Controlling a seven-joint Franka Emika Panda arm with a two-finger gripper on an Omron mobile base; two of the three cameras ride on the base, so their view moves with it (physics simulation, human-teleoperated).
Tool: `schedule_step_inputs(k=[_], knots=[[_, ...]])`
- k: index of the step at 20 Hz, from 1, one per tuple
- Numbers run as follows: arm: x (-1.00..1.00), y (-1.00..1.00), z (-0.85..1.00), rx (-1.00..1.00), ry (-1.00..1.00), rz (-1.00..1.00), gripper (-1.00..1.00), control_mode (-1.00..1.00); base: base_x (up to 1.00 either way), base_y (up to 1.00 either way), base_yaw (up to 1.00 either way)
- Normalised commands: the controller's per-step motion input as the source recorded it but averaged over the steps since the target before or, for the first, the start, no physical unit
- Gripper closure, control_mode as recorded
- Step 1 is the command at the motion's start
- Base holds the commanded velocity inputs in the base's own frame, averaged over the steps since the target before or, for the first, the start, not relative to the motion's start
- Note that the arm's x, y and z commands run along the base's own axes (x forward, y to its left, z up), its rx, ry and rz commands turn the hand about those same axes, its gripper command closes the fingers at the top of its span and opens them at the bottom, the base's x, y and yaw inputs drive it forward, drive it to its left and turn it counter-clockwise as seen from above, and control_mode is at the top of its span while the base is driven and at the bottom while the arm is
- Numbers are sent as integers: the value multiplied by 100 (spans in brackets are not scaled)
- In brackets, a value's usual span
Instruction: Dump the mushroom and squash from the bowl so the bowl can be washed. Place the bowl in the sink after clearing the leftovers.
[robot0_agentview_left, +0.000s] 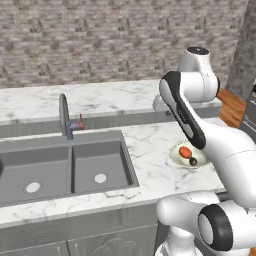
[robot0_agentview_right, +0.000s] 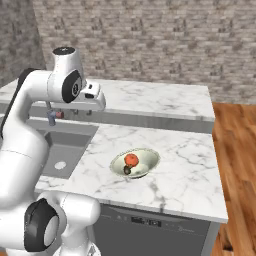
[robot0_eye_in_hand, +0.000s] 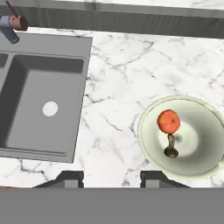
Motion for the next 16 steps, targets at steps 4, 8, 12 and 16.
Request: schedule_step_inputs(k=[4,8,12,16], knots=[[-22,-23,-4,1,-1,-5,-100,-100,0,0,0],[-49,-91,-20,11,0,-20,-100,-100,0,0,0],[-39,-100,-30,17,0,-30,-100,-100,0,0,0],[-15,-100,-26,21,4,-29,-100,-100,0,0,0]])
